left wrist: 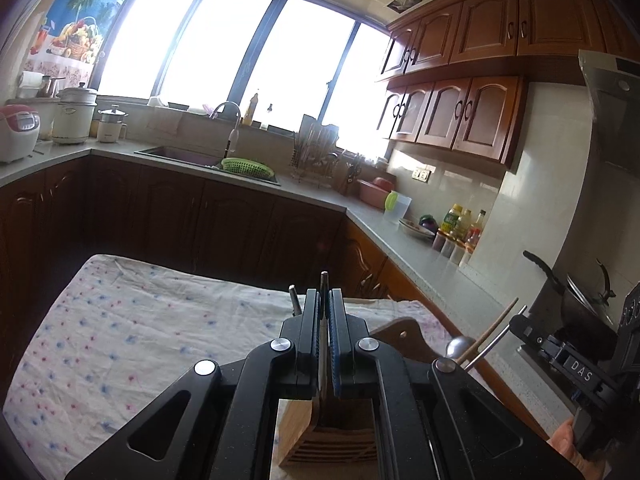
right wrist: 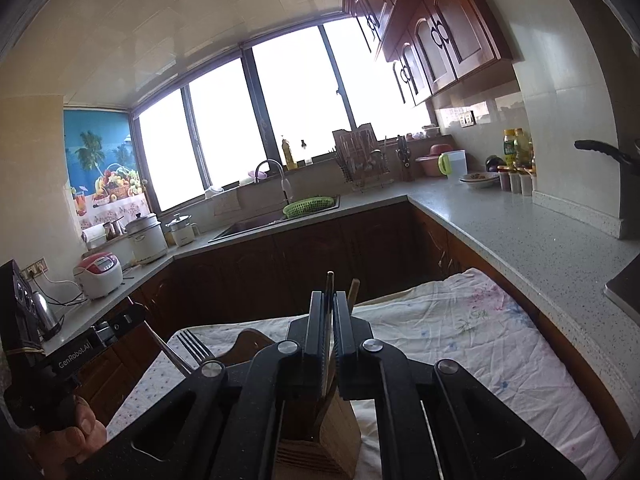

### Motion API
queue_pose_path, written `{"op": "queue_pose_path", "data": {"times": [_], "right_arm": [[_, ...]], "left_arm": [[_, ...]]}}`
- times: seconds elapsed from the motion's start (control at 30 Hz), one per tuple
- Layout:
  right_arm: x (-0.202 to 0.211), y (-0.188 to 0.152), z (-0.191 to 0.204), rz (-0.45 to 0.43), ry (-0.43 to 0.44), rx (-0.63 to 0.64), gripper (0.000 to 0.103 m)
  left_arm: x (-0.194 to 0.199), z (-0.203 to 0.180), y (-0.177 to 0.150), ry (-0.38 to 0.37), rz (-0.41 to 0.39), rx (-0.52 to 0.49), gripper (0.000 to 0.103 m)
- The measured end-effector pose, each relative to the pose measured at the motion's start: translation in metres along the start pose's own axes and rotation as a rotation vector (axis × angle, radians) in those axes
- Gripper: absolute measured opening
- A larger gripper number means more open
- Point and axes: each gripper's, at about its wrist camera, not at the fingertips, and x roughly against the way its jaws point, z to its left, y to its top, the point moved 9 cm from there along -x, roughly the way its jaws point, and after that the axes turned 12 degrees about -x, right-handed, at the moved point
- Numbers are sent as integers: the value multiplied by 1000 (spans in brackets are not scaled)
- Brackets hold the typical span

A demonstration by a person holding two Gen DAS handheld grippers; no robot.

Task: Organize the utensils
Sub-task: 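Carry both held chopsticks up to the wooden holder and lower them into its slots, then open both grippers to release the chopsticks in the holder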

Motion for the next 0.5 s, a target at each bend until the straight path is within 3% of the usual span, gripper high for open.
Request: {"op": "queue_pose_path", "data": {"times": [0.5], "right_arm": [[-12,-6,-8,58,-13,-24,5]], "left_arm": [[8,11,6,-12,27,5,4]]}}
